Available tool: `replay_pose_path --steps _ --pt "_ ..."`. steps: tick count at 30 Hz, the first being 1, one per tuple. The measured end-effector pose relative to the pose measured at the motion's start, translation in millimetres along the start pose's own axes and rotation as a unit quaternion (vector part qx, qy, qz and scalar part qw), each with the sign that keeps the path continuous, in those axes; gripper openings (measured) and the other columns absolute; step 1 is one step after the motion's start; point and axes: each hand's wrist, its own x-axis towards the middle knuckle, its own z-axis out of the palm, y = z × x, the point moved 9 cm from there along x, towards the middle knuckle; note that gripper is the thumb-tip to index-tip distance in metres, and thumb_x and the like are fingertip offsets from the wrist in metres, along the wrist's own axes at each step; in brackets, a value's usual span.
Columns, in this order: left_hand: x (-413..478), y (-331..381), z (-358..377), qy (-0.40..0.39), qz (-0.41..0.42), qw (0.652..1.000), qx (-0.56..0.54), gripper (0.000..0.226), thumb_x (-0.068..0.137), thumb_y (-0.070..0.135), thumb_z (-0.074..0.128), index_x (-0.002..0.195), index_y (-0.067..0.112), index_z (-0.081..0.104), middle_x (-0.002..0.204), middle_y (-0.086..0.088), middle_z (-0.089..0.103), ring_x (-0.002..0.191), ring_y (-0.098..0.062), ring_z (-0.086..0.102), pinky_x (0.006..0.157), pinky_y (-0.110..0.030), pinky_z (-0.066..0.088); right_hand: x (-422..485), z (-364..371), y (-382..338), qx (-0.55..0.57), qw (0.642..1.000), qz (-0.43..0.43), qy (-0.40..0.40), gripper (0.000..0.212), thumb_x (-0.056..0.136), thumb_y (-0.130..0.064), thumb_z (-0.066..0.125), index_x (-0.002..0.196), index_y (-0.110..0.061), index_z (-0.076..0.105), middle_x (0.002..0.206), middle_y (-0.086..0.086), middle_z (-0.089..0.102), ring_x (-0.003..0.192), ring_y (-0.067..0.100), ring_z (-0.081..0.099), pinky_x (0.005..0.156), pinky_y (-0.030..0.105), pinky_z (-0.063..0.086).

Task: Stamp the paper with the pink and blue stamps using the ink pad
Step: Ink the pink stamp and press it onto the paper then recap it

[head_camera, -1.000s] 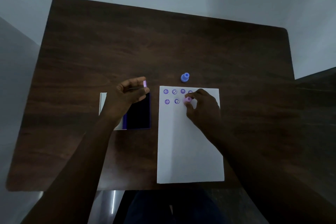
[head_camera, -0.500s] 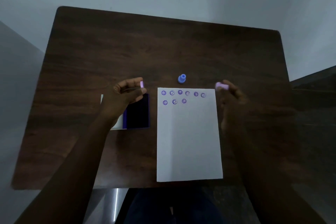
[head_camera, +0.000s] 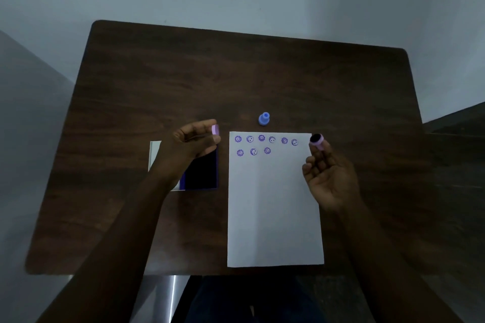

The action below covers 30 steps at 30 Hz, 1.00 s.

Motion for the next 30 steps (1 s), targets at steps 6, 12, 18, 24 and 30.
replay_pose_path --steps 6,12,18,24,30 --pt "-7.8 1.4 16.0 -0.028 0.0 1.0 -0.002 0.035 0.079 0.01 0.079 0.106 0.033 0.077 0.107 0.0 0.079 0.102 -0.017 0.075 0.08 -0.024 0.06 -10.8 48.4 5.2 -0.151 0.985 -0.017 -0.078 0.035 0.061 -0.031 0.087 0.093 -0.02 0.079 0.084 -0.002 0.075 0.065 0.007 0.065 0.058 0.022 0.055" --pt "-16.3 7.7 37.9 -0.055 0.014 0.998 0.027 0.032 0.078 0.013 0.08 0.105 0.032 0.076 0.104 0.006 0.079 0.097 -0.012 0.076 0.078 -0.022 0.06 -21.4 93.0 25.4 -0.266 0.954 -0.052 -0.13 0.024 0.083 -0.029 0.076 0.105 -0.021 0.077 0.095 0.002 0.076 0.073 0.011 0.069 0.066 0.024 0.055" --pt "-19.8 12.4 41.3 -0.038 0.052 0.996 0.065 0.029 0.077 0.018 0.082 0.101 0.034 0.076 0.098 0.014 0.079 0.094 -0.004 0.074 0.07 -0.012 0.055 -27.9 103.0 31.3 -0.349 0.917 -0.128 -0.143 0.016 0.083 -0.029 0.076 0.099 -0.03 0.075 0.091 -0.007 0.078 0.083 0.012 0.072 0.065 0.021 0.057" --pt "-21.8 12.5 43.2 -0.04 0.069 0.994 0.073 0.033 0.075 0.017 0.083 0.103 0.033 0.075 0.099 0.012 0.08 0.096 -0.008 0.075 0.077 -0.015 0.057 -30.6 100.5 31.6 -0.362 0.911 -0.152 -0.126 0.034 0.077 -0.035 0.078 0.108 -0.023 0.075 0.088 -0.005 0.078 0.079 0.012 0.072 0.066 0.024 0.058" --pt "-23.6 11.9 42.4 -0.023 0.082 0.99 0.11 0.029 0.074 0.02 0.085 0.094 0.038 0.075 0.089 0.018 0.079 0.089 -0.004 0.074 0.072 -0.01 0.055 -32.2 96.3 36.4 -0.363 0.908 -0.166 -0.127 0.037 0.07 -0.043 0.078 0.103 -0.027 0.075 0.087 -0.004 0.077 0.078 0.014 0.071 0.066 0.024 0.058"
